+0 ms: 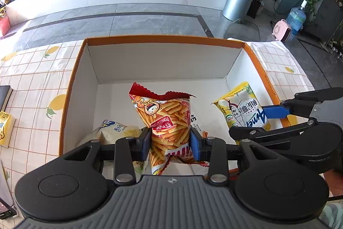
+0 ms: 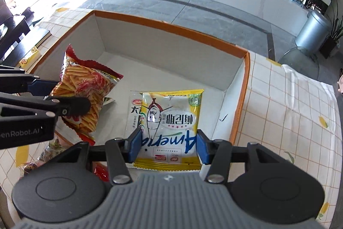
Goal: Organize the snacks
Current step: 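Lower both bags into the box and open both grippers, then withdraw both open grippers from the box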
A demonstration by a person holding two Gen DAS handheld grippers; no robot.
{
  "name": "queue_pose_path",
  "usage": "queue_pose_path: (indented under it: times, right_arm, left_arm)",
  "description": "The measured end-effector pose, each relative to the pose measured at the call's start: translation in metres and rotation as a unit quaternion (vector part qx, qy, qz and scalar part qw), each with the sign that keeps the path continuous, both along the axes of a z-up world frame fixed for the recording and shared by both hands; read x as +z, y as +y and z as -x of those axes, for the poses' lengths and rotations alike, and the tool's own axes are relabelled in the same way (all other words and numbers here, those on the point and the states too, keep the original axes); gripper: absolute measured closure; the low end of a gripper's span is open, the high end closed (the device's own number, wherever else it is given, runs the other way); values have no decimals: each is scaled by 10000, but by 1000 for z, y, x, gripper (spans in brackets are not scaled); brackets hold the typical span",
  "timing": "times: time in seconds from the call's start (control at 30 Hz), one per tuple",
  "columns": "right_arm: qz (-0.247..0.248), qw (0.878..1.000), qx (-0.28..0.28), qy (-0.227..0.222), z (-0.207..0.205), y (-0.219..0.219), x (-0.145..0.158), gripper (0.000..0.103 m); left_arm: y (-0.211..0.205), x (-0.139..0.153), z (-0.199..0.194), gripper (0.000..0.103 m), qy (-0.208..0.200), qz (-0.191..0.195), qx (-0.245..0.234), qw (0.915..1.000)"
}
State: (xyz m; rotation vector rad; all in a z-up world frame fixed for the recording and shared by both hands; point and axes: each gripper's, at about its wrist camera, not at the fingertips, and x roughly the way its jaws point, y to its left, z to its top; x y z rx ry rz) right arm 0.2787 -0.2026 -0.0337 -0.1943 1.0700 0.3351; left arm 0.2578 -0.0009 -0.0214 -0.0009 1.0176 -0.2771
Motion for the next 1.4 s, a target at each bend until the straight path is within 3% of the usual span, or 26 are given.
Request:
queue_pose_path:
  times: [0.23,0.6,0.87,1.2,1.4]
  right_arm:
    - [197,9978,180,600,-25,11,-21,52]
    - [803,9914,449,931,-40,36,-39,52]
    - [890,9903,433,980,-42,33,-40,52]
    - [1002,9907,346,851,-38,38,-39,48]
    - [1032,9918,271,704,-31,36,-24,44]
  left_arm:
    - [-7,-15,-18,61,474,-219,-81,9986]
    - [-5,-33,-30,60,831,-284,-80,9961]
    - [-8,-33,-31,60,858,-313,-87,9958]
    - [-1,-16,-25,36,603,-304,87,9977]
    - [0,-2,-16,34,417,-216,168,9988]
